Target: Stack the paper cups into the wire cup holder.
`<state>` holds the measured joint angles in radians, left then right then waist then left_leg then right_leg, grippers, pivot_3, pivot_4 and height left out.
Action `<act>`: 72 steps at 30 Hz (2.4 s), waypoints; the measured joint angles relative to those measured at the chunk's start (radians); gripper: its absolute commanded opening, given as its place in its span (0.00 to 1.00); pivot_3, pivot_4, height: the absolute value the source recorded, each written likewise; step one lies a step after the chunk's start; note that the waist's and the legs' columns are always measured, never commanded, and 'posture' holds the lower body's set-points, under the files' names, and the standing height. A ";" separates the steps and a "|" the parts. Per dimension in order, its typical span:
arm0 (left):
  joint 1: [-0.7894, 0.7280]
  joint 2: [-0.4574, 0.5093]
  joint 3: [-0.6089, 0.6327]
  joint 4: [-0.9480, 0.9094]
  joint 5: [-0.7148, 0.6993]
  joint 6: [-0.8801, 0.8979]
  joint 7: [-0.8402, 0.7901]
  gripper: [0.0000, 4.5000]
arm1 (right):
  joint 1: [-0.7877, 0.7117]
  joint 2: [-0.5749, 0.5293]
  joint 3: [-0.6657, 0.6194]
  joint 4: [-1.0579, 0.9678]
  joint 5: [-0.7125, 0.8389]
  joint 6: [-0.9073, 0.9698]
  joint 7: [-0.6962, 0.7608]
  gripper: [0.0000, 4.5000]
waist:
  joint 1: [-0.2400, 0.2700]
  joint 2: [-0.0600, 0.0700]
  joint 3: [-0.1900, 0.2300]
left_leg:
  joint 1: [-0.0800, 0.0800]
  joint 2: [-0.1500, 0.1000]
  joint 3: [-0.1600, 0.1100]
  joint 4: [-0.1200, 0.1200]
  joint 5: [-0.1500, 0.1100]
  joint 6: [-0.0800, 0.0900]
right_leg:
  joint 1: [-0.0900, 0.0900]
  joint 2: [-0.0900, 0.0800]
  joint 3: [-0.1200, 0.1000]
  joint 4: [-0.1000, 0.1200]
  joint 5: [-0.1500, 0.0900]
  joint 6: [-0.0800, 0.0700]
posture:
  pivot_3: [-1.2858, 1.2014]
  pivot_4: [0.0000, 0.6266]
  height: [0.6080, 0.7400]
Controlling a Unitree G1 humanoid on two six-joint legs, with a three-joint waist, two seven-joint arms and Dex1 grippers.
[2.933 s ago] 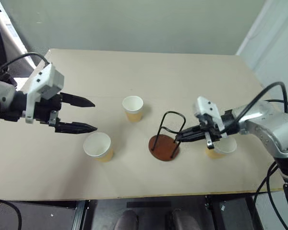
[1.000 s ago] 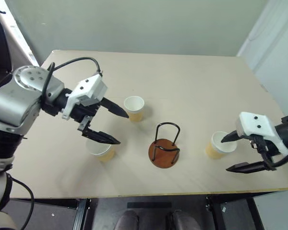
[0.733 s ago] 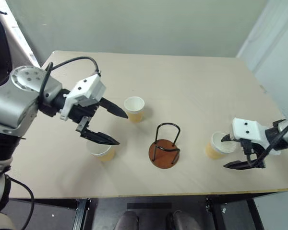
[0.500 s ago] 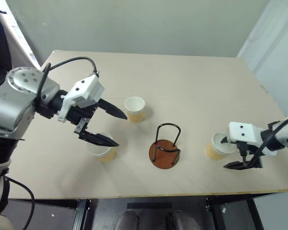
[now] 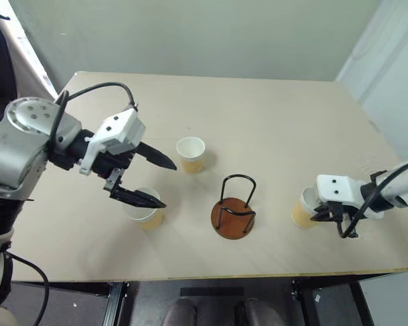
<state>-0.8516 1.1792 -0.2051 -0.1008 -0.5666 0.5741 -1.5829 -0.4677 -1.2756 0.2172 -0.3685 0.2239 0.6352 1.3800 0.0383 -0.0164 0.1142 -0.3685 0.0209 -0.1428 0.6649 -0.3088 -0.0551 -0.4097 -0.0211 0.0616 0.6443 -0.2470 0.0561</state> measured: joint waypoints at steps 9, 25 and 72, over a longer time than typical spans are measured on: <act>0.006 0.001 0.007 0.030 0.039 -0.008 0.000 1.00 | -0.390 0.086 -0.098 -0.019 0.219 0.114 0.106 0.01 | -0.009 0.000 0.000 | 0.001 0.000 0.002 0.000 0.000 0.000 | -0.001 0.001 0.001 0.001 -0.001 -0.001 | 0.52 0.24 1.00; 0.023 -0.009 0.055 -0.061 0.033 0.097 0.019 1.00 | -0.570 0.298 0.043 -0.078 0.282 0.191 0.085 0.01 | -0.008 0.001 0.000 | -0.004 0.000 -0.003 0.000 0.000 -0.001 | -0.003 0.001 -0.001 0.000 -0.001 -0.001 | 0.52 0.24 1.00; 0.208 0.291 -0.193 -0.097 0.187 -0.259 0.001 1.00 | 0.058 0.175 -0.486 -0.196 0.681 0.347 -0.167 1.00 | -0.006 0.001 0.000 | 0.000 0.000 -0.001 -0.002 -0.003 -0.003 | -0.003 0.001 0.000 0.003 -0.005 -0.010 | 0.52 0.24 1.00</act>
<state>-0.6432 1.4705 -0.3985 -0.1974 -0.3801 0.3153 -1.5821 -0.4093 -1.1007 -0.2688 -0.5640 0.9052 0.9823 1.2128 0.0323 -0.0155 0.1145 -0.3688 0.0213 -0.1442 0.6628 -0.3116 -0.0577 -0.4128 -0.0200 0.0613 0.6470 -0.2525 0.0464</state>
